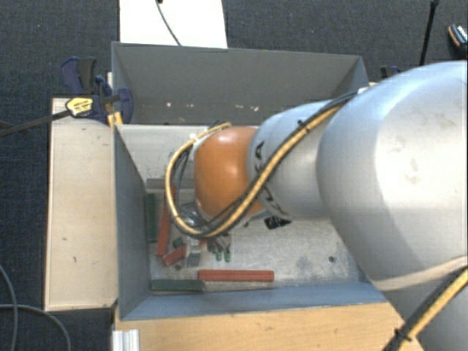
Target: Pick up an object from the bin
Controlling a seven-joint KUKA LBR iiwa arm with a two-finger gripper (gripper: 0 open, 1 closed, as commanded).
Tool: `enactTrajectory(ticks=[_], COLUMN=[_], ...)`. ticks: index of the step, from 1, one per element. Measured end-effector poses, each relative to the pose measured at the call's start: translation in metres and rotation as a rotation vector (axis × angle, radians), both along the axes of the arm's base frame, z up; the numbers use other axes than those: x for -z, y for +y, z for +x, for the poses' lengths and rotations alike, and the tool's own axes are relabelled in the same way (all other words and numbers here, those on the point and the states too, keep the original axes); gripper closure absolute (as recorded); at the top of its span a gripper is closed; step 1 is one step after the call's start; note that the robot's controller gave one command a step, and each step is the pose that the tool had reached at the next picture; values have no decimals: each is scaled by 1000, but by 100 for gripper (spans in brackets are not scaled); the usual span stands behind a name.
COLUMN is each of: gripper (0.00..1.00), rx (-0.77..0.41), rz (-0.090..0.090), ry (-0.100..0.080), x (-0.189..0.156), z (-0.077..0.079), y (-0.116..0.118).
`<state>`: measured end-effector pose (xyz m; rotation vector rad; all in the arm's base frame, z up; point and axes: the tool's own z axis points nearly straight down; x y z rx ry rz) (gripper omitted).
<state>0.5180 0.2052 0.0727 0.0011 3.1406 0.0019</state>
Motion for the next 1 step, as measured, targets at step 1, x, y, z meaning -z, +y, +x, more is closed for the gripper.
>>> enactTrajectory(ticks=[1], gripper=[0], rx=[4], rz=[0], ry=[2], x=[2], z=[0], y=[0])
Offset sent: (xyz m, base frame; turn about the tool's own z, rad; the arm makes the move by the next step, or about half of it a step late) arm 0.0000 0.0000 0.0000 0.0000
